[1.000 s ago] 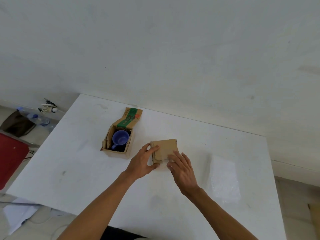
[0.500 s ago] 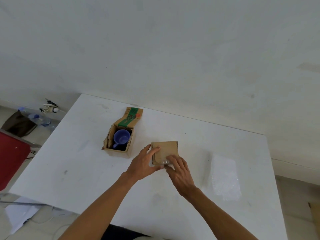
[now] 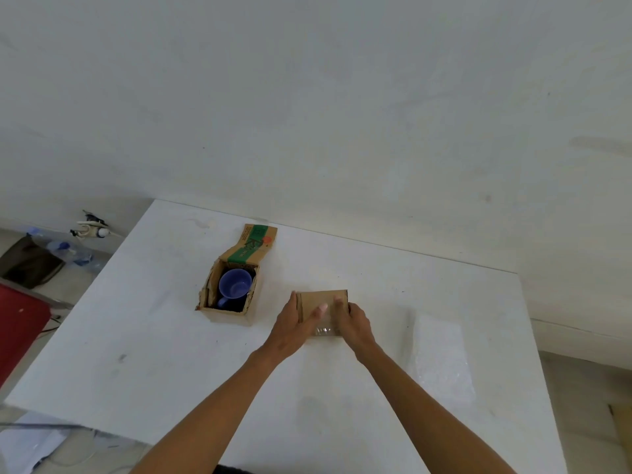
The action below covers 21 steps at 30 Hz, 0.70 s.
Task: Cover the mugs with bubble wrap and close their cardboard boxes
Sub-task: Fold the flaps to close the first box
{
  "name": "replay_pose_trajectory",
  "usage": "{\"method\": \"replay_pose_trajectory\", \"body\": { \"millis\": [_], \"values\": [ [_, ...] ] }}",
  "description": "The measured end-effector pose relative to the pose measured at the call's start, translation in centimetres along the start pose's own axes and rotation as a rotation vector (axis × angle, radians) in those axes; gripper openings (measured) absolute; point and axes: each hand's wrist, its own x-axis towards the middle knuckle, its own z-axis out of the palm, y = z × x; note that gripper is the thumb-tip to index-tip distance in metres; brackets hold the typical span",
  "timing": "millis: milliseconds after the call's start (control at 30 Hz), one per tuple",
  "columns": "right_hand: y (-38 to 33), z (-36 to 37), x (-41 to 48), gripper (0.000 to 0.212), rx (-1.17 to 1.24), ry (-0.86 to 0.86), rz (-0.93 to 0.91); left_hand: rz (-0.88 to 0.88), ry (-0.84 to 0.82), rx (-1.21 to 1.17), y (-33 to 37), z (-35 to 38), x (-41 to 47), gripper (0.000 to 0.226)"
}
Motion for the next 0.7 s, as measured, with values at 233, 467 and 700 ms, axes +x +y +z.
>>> {"method": "replay_pose_trajectory", "body": {
  "millis": [233, 467, 700],
  "values": [
    [0.8, -1.4, 0.5, 0.058, 0.223, 0.051, -0.086, 0.067, 0.080, 0.073, 1.8, -0.4, 0.7, 0.074],
    [5.1, -0.1, 1.4, 0.078, -0.089, 0.012, -0.273, 0.101, -0.016, 0.227, -1.6, 0.7, 0.7, 0.082],
    [6.5, 0.8, 3.2, 0.093, -0.487, -0.005, -0.461, 0.053, -0.069, 0.344, -2.6, 1.0, 2.7, 0.091]
  ]
}}
